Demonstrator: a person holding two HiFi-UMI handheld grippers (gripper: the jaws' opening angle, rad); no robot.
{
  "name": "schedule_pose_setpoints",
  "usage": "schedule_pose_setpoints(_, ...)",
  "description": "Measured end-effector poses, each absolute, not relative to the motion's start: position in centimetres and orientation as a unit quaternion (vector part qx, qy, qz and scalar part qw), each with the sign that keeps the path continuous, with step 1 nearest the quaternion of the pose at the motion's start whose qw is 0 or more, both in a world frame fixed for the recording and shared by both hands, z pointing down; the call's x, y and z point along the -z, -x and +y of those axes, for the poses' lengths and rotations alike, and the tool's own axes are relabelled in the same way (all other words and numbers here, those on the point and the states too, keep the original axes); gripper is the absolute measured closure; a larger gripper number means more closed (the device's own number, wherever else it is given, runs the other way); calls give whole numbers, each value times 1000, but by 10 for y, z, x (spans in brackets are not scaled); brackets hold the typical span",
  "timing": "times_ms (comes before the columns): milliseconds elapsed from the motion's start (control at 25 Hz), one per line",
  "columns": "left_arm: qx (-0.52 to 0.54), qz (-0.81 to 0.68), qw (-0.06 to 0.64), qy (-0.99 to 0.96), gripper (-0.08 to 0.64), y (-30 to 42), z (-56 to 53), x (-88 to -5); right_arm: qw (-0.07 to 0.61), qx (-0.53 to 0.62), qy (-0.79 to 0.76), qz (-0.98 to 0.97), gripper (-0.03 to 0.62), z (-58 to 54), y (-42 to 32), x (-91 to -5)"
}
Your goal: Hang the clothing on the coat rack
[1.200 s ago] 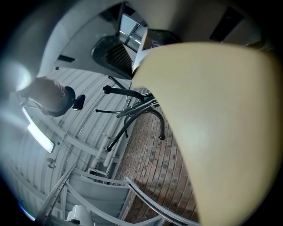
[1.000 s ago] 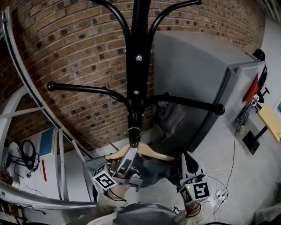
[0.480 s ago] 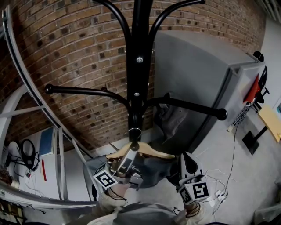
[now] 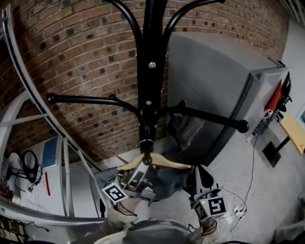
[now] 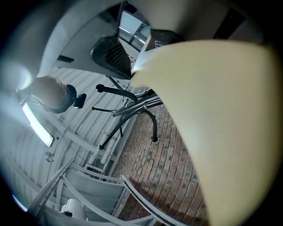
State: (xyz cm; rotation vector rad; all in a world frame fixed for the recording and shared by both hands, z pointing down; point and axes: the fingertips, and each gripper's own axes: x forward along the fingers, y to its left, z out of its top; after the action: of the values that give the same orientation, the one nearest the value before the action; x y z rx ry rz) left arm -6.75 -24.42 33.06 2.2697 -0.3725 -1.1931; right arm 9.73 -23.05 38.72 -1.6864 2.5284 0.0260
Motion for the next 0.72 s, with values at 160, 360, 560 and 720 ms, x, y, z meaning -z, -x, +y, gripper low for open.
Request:
schedule_pose_setpoints(160, 442, -138, 274, -843, 434, 67, -244, -333, 52, -8, 553, 831, 571, -229, -96, -387)
schedule_pose_setpoints(360, 434, -140, 285, -843, 431, 66, -242, -342, 45, -6, 556, 830, 571, -226, -95, -391)
schedule_pose_setpoints(560, 426, -146, 302, -840, 431, 67, -235, -357, 48, -9, 553, 832, 571, -219, -89, -390)
schedule_pose_setpoints(720, 397, -160, 291, -855, 431, 63, -227, -365, 42, -1, 556, 830, 571, -214, -86, -394)
